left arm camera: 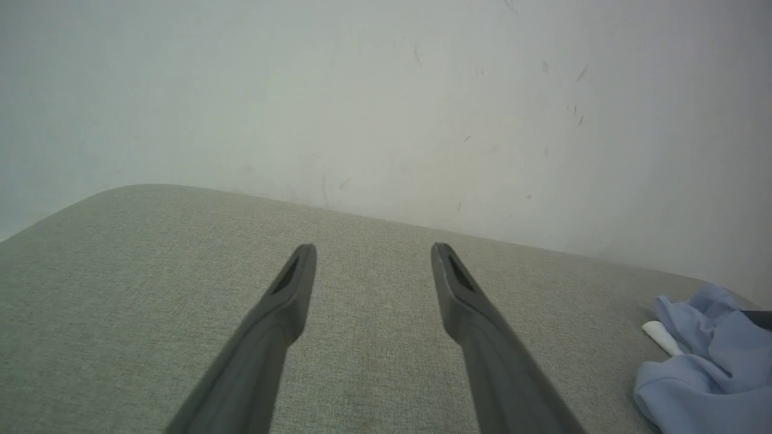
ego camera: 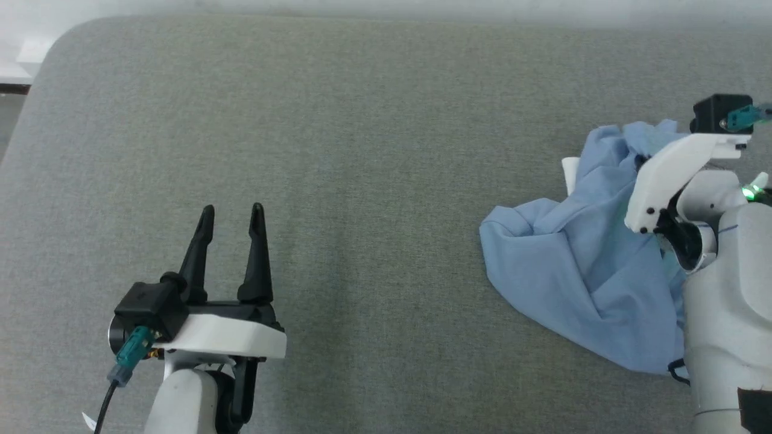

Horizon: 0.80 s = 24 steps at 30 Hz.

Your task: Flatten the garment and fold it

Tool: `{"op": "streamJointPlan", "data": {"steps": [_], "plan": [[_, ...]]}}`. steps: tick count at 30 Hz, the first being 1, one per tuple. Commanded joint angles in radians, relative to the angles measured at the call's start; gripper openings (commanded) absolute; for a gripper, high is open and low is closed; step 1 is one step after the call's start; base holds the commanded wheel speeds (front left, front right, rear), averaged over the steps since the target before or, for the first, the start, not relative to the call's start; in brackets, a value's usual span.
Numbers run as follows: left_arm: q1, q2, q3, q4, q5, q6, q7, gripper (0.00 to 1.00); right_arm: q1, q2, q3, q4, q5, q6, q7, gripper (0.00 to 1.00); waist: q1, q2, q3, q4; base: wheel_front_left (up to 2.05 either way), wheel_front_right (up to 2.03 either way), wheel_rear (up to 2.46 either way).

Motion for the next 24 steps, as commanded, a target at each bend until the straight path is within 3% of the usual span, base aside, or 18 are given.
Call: {"op": "streamJointPlan", "data": {"steps": [1,5,9,14,19,20,21,22,24], "plan": [[-0.004,-0.001,-0.002,-0.001,-0.006,0.006,-0.005,1.0,-0.02,0.002,0.01,-0.003,0.014,-0.001,-0.022,0.0,-0.0002,0.0,-0.005,0.003,0.0,0.0,0.0],[0.008,-0.001,0.007,0.003,-0.003,0.006,-0.005,1.0,-0.023,0.002,0.148,-0.054,0.109,-0.001,-0.111,0.0,-0.0002,0.0,-0.03,-0.003,0.0,0.0,0.0],[0.015,-0.001,0.019,0.004,0.004,0.004,-0.005,1.0,0.013,0.002,0.411,-0.187,0.211,-0.001,-0.165,0.0,-0.0002,0.0,-0.052,-0.012,0.0,0.0,0.0],[0.024,-0.001,0.018,0.007,0.007,-0.001,-0.005,1.0,0.11,0.002,0.718,-0.312,0.255,-0.001,-0.119,0.0,-0.0002,0.0,-0.071,-0.016,0.0,0.0,0.0],[0.032,-0.001,0.006,0.015,0.004,-0.003,-0.005,1.0,0.218,0.002,0.908,-0.298,0.273,-0.001,-0.034,0.0,-0.0002,0.0,-0.086,-0.01,0.0,0.0,0.0],[0.034,-0.001,0.004,0.016,0.004,-0.003,-0.005,1.0,0.234,0.002,0.932,-0.294,0.281,-0.001,-0.023,0.11,-0.0002,0.0,-0.088,-0.008,0.0,0.0,0.0],[0.037,-0.001,0.003,0.017,0.003,-0.004,-0.005,1.0,0.248,0.002,0.951,-0.292,0.289,-0.001,-0.016,0.32,-0.0002,0.0,-0.092,-0.008,0.0,0.0,0.0],[0.042,-0.001,0.003,0.017,0.004,-0.003,-0.005,1.0,0.259,0.002,0.966,-0.293,0.297,-0.001,-0.012,1.0,-0.0002,0.0,-0.096,-0.009,0.0,0.0,0.0],[0.054,-0.001,0.002,0.016,0.005,0.0,-0.005,1.0,0.28,0.002,0.976,-0.304,0.324,-0.001,-0.01,1.0,-0.0002,0.0,-0.104,-0.011,0.0,0.0,0.0]]}}
